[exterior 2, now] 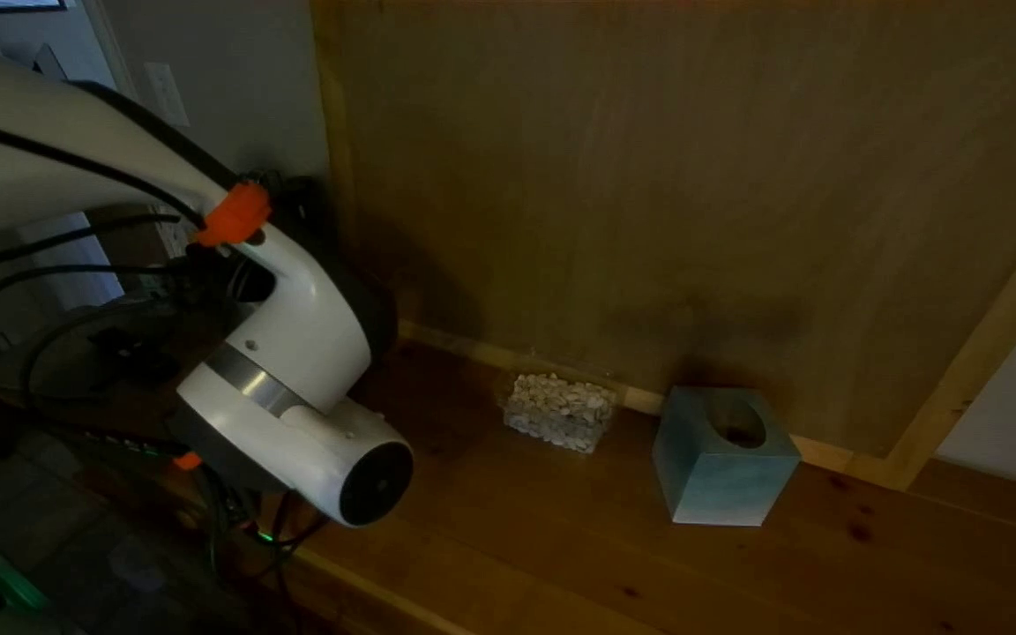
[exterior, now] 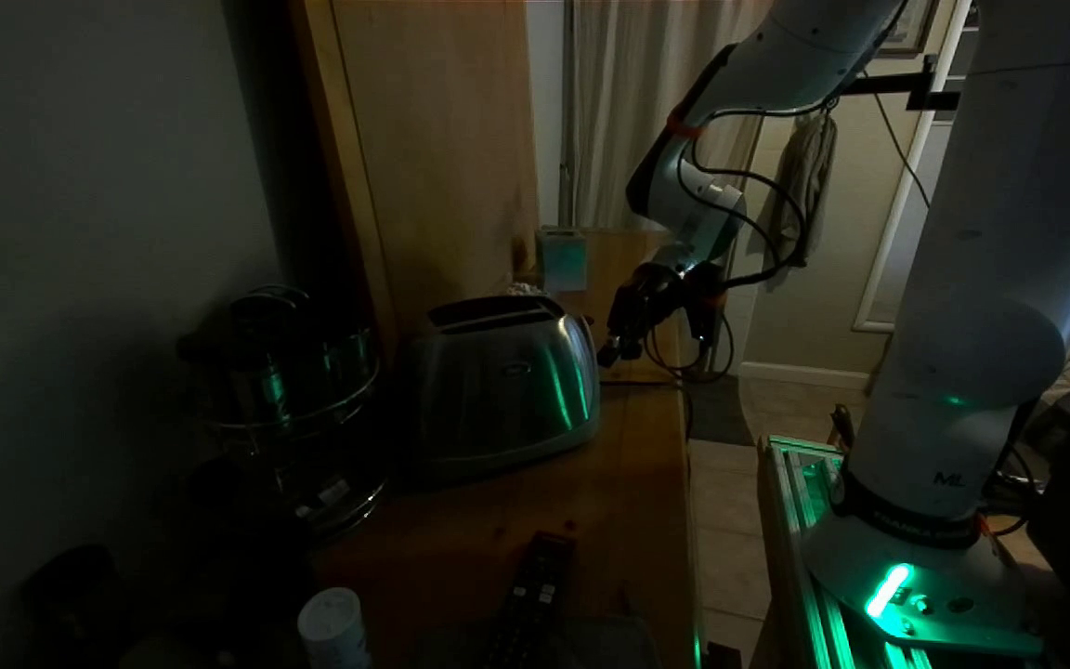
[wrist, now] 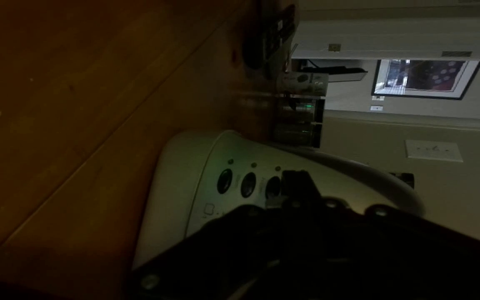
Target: Press a button on the toaster
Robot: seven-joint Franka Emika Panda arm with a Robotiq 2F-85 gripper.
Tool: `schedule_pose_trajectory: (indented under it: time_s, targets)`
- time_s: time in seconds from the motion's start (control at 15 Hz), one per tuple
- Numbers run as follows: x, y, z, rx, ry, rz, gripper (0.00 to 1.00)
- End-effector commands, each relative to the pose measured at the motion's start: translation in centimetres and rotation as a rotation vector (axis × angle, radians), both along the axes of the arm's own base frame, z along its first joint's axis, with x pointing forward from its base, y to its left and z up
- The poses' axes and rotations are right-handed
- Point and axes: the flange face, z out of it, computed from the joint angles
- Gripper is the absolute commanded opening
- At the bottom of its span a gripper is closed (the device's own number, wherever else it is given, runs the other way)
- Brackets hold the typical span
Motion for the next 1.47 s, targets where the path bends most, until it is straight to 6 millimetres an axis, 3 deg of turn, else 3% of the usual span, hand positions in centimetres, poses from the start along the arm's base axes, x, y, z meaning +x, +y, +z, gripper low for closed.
schedule_pose_trajectory:
  time_s: [0.0, 1.0, 1.4]
  targets:
    - [0.78, 0.12, -0.54, 0.01, 0.023, 0.005, 0.0]
    - [0.68, 0.68, -0.27, 0.069, 0.004, -0.021, 0.0]
    - [0.46, 0.03, 0.05, -0.028, 0.013, 0.044, 0.0]
